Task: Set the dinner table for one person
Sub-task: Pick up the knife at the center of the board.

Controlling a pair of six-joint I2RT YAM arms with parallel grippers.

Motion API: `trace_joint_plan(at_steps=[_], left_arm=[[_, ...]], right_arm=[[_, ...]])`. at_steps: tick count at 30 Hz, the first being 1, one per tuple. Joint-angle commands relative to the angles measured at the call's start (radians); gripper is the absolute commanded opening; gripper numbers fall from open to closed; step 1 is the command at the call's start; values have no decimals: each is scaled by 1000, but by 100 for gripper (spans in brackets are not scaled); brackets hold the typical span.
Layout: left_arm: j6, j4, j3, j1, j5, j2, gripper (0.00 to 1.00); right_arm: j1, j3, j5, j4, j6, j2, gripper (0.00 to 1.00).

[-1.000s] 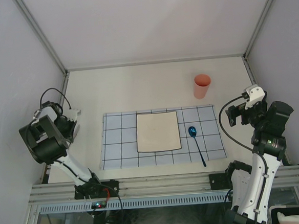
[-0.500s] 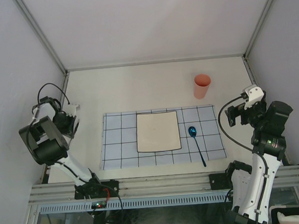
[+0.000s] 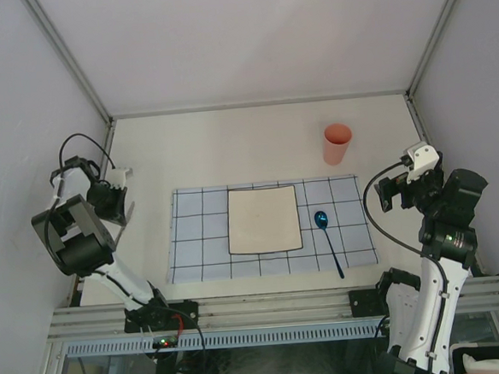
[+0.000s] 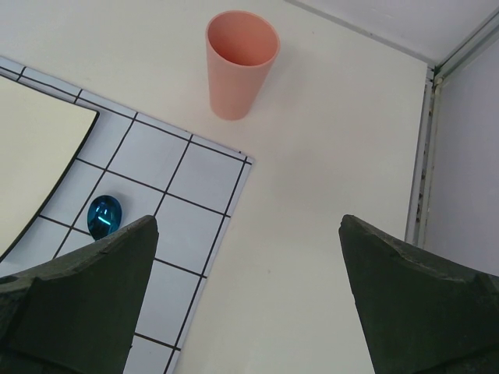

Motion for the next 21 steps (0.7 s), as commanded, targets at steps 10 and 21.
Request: trace_joint_plan(at_steps=[10,21], left_arm=[[2,118,-85,-9,-111,-104,35],[14,176,-127,-9,-145,-49,63]], right_arm=[[25,12,8,9,-19,-13,100],[22,8,9,12,-19,-16,100]])
